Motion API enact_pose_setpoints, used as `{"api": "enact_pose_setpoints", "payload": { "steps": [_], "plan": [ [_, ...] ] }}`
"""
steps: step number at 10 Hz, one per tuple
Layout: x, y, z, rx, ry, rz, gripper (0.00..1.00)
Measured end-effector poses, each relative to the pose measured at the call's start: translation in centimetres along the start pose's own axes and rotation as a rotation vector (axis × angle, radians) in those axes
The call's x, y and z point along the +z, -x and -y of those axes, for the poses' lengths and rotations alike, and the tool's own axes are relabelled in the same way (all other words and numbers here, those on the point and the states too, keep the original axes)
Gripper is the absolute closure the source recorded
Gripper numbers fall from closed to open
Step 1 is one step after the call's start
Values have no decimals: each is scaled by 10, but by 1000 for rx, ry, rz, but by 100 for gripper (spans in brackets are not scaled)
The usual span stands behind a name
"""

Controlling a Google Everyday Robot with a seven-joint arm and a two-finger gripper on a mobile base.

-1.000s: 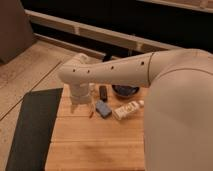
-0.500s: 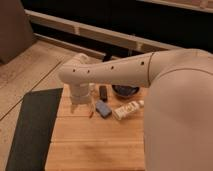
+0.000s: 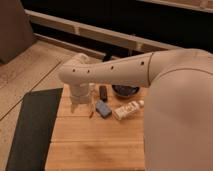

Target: Place the eraser in the ceramic cup

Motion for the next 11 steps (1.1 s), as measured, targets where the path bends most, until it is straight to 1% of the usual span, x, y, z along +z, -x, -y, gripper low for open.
{"api": "enact_pose_setpoints", "payload": {
  "steps": [1, 2, 3, 4, 5, 6, 9, 10, 11],
  "plan": [
    [-1, 24, 10, 6, 5, 48, 35],
    [-4, 52, 25, 8, 15, 107, 35],
    [-8, 70, 32, 1, 32, 153, 35],
    [-16, 92, 43, -17, 61, 214, 35],
    [-21, 103, 52, -27, 74, 245, 35],
    [-23, 110, 61, -31, 77, 266, 35],
    [-23, 108, 55, -38, 81, 262, 35],
    [-21, 106, 58, -40, 65, 260, 35],
    [-13, 106, 67, -43, 24, 258, 35]
  ]
}}
